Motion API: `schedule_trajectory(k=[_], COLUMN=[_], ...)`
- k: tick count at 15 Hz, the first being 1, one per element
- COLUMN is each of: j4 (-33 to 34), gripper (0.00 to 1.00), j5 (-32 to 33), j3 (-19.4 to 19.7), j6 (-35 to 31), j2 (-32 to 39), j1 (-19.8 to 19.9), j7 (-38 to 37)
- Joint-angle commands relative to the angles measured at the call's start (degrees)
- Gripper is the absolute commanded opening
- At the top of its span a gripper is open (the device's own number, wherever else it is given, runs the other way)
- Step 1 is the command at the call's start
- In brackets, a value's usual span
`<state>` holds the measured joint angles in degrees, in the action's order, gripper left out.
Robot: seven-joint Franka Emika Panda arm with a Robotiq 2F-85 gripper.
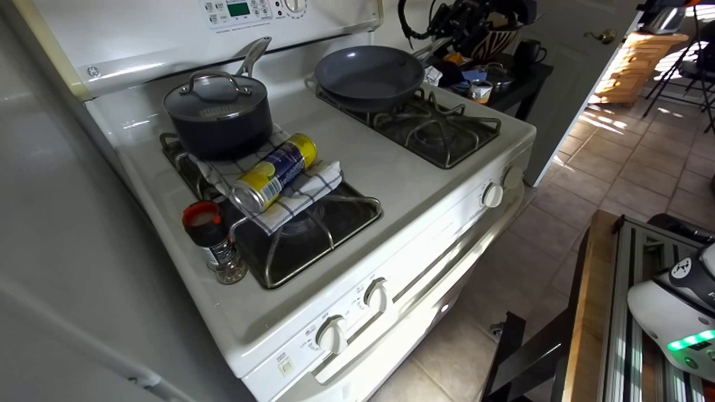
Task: Move the pan from the left rear plate and place it in the middle of the stove
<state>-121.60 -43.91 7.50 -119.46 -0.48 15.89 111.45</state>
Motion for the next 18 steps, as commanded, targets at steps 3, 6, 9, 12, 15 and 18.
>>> schedule_trajectory(k=[3, 6, 9, 12, 15, 18], j4=[-4.8, -6.2, -6.9, -7.1, -7.0, -7.1], gripper=[0.01, 0.01, 0.01, 0.01, 0.01, 0.01], j5=[2.1, 2.9, 0.3, 0.8, 1.0, 1.2], j3=[2.1, 2.7, 2.9, 2.5, 2.3, 2.0], j6=[3.8, 4.5, 5.7, 6.6, 7.0, 6.6], j2=[-4.4, -4.5, -3.6, -3.0, -2.2, -1.2], j1=[-2.5, -2.9, -3.4, -4.2, -5.1, -5.8], j7=[6.2, 9.5, 13.0, 13.6, 13.5, 13.1])
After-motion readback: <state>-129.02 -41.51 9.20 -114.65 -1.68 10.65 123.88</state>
